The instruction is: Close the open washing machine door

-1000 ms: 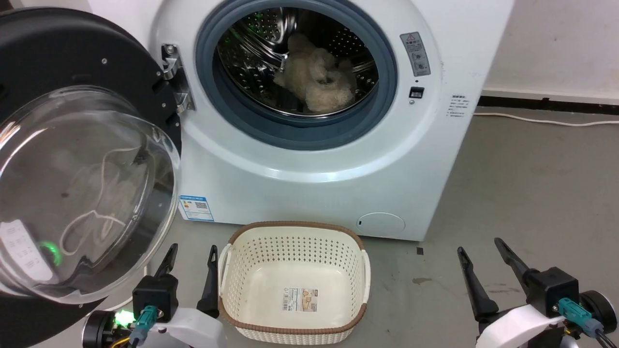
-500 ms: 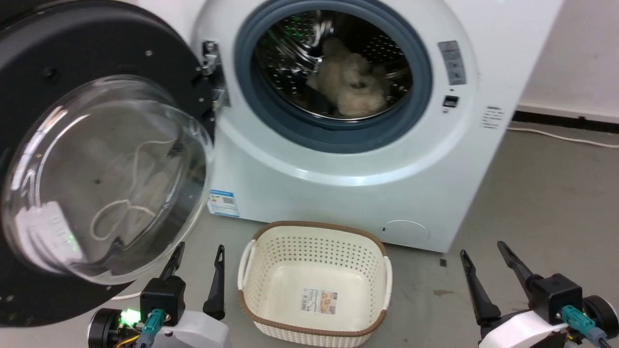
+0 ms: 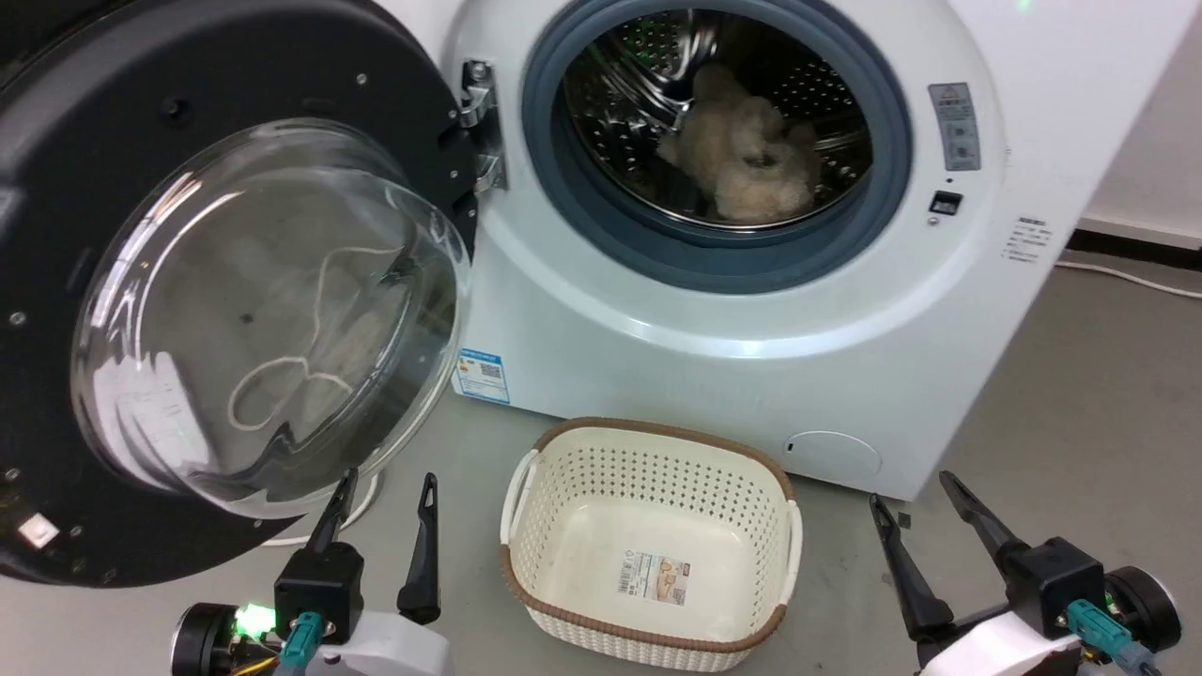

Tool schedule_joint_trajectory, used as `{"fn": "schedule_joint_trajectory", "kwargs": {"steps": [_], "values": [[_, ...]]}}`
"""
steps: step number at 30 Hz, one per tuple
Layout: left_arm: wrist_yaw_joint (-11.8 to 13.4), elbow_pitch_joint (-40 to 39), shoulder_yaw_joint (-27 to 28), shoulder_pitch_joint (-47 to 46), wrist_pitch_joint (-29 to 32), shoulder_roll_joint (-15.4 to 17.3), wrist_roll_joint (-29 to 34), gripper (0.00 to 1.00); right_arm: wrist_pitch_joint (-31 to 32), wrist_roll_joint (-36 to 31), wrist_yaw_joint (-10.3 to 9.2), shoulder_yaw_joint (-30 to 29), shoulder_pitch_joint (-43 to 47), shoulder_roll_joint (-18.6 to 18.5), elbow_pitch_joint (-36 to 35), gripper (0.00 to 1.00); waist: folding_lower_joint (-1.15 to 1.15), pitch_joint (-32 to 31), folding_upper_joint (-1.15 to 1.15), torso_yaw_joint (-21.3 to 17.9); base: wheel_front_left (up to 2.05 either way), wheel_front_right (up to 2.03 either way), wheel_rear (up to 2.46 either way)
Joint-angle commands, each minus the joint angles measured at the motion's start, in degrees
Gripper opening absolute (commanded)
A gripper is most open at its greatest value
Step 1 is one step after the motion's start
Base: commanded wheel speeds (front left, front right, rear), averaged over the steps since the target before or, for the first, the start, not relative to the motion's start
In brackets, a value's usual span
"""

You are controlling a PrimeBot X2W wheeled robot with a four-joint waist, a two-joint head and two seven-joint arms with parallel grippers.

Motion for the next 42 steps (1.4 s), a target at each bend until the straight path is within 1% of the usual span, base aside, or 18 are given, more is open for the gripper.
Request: {"fn": "schedule_joint_trajectory", "kwargs": {"steps": [1,22,28,41,42], "values": [[0.44,-0.37,-0.35,0.69,-0.63,0.32,0.30,1.00,-0.56,0.18,0.02,0.30,-0.56,-0.44,0.13,1.00,0.00,0.03,0.00,0.32,0.00,0.00,0.00],[2.48,-0.71,-2.88,1.07,-3.14,1.78,-0.19,1.00,-3.07,0.40,0.02,2.38,0.38,-1.77,0.34,1.00,0.00,-0.35,0.00,5.08,0.00,0.00,0.00],[3.59,-0.60,-3.38,1.33,-3.98,1.96,-0.41,1.00,-3.91,0.68,0.03,3.21,0.56,-2.18,0.82,1.00,0.00,-0.30,0.00,6.82,0.00,0.00,0.00],[5.19,-1.14,-4.60,2.13,-5.53,2.55,-0.55,1.00,-5.46,1.09,0.03,4.75,0.64,-2.94,1.56,1.00,0.00,-0.25,0.00,9.97,0.00,0.00,0.00],[5.48,-1.17,-4.83,2.24,-5.89,2.69,-0.66,1.00,-5.82,1.22,0.03,5.13,0.65,-3.16,1.67,1.00,0.00,-0.27,0.00,10.67,0.00,0.00,0.00]]}}
